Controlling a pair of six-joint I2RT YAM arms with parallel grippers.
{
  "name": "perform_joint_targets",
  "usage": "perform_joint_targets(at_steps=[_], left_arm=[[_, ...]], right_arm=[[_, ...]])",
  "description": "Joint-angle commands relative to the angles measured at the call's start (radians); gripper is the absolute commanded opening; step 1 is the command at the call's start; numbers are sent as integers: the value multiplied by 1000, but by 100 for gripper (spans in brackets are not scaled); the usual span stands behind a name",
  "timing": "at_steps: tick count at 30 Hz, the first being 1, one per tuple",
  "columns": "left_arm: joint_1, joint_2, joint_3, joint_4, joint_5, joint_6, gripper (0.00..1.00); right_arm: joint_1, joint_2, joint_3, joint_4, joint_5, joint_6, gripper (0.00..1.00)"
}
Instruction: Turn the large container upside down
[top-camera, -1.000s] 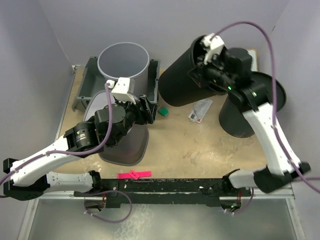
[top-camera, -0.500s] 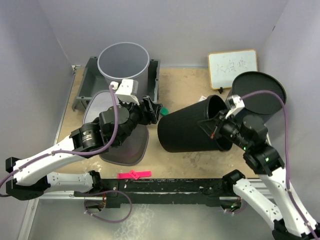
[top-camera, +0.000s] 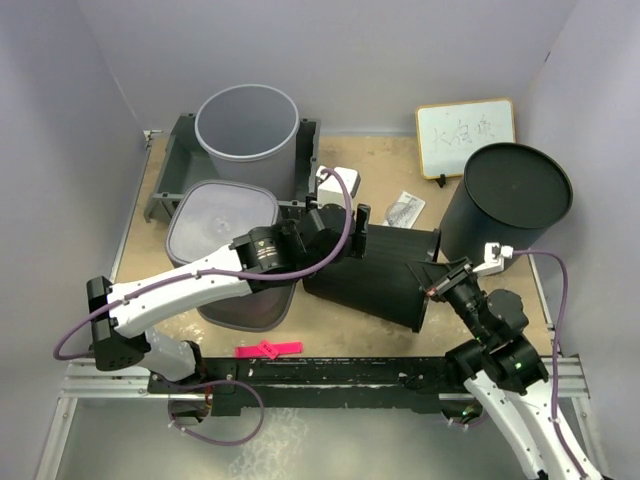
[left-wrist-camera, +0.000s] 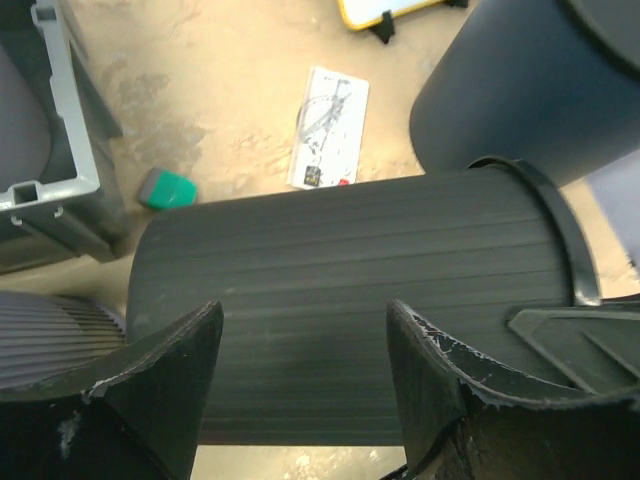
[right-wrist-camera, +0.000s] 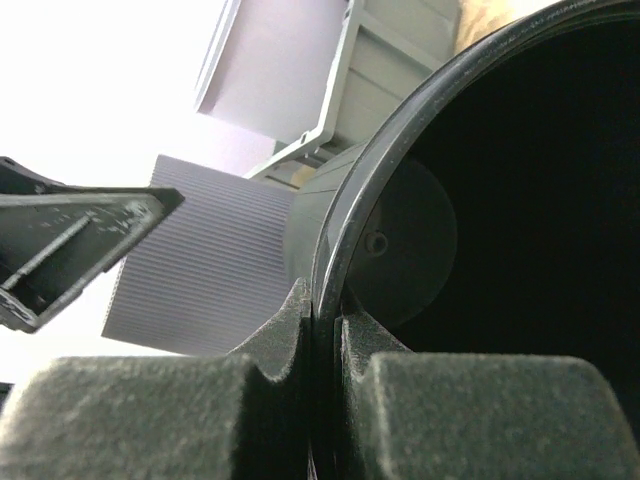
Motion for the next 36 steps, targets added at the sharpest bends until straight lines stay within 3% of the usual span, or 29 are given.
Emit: perform_joint_targets(at_steps=[1,4,9,12,15,19,25,29,31,33,36], left_arm=[[8,-12,26,-28,-28,-44,65],[48,0,23,-31,5,-49,66],[154,8,-25,-17,150,-83,67],[181,6,-68,8,219,-84,67],[192,24,-64,-3,244,-69,68],[205,44,-62,-13,234,-57,69],[218,30,-93,-5,172,-56,70],[239,32,-107,-24,210,-58,73],[246,42,-106,-39,251,-60,73],[248,48,-112,-45,281,-67,73],[251,48,-126,-38,303,-75,73]], right_arm=[[4,-15,55,-115,81,-19,3],[4,33,127,-308,139,-68,27],[4,47,180,-394,155,-101,72],[4,60,229,-470,168,-93,83],[4,56,279,-567,198,-74,86],[4,-3,316,-622,235,-76,79],[4,-32,253,-544,166,-56,58],[4,-29,199,-472,105,-16,44],[4,-44,174,-452,105,1,35],[4,-61,150,-452,120,22,18],[4,-88,127,-477,153,56,6]])
